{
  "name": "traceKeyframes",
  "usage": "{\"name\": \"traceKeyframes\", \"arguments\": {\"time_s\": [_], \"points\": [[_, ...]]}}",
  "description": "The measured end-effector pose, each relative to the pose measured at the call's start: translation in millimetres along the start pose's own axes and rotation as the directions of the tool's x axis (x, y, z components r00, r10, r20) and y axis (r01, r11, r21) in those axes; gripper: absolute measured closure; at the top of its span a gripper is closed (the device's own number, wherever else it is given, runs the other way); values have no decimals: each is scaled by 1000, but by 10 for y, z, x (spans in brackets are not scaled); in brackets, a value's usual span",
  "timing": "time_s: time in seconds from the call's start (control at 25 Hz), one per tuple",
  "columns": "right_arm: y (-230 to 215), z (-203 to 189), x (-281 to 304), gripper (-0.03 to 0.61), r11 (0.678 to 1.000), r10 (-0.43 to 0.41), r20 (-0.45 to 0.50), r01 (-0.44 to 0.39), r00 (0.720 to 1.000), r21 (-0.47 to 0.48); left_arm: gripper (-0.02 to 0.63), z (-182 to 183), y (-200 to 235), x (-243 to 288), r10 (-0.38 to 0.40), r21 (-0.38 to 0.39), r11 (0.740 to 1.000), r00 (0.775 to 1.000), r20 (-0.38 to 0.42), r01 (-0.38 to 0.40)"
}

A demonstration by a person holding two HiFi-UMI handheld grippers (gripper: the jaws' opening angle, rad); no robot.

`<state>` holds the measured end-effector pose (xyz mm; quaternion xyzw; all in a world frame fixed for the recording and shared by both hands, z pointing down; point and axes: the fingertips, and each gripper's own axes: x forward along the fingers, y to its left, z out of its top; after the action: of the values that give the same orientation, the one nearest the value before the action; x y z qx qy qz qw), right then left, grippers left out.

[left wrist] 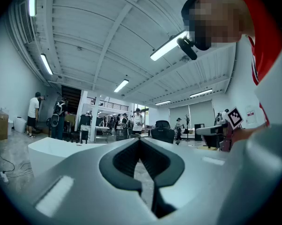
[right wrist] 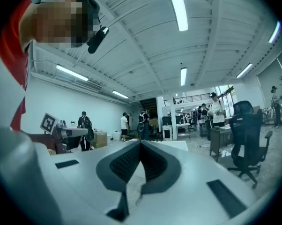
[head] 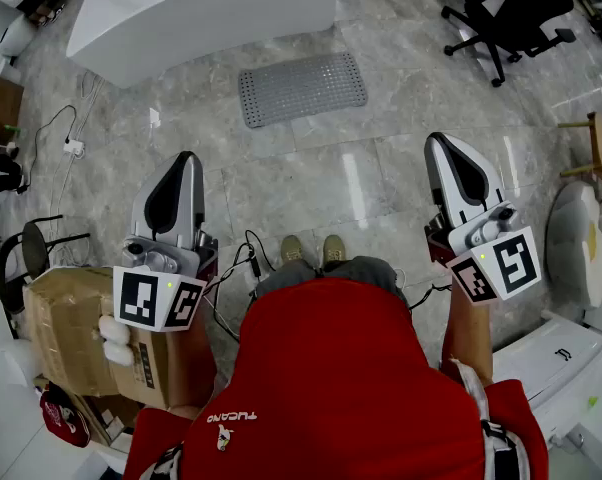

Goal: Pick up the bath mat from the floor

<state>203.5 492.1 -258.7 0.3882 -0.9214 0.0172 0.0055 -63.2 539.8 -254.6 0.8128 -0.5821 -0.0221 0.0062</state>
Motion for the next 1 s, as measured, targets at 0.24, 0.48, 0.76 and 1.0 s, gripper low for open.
{"name": "traceKeyframes", "arguments": {"time_s": [0.24, 0.48, 0.76, 1.0], "points": [[14, -6, -17, 577, 1000, 7, 3, -7, 1000, 4, 609, 3, -18, -45, 7, 0, 1000, 1000, -3, -7], [-32, -17, -47, 577, 1000, 14, 10, -14, 1000, 21, 609, 0, -33, -56, 22, 3, 1000, 1000, -1, -22], [-208, -3, -150, 577, 1000, -8, 17, 8, 1000, 24, 609, -17, -6, -57, 55, -6, 998, 998, 1, -55], [-447, 22, -258, 577, 1000, -24, 24, 24, 999, 6, 609, -7, -32, -6, 91, -6, 996, 996, 8, -91]]}}
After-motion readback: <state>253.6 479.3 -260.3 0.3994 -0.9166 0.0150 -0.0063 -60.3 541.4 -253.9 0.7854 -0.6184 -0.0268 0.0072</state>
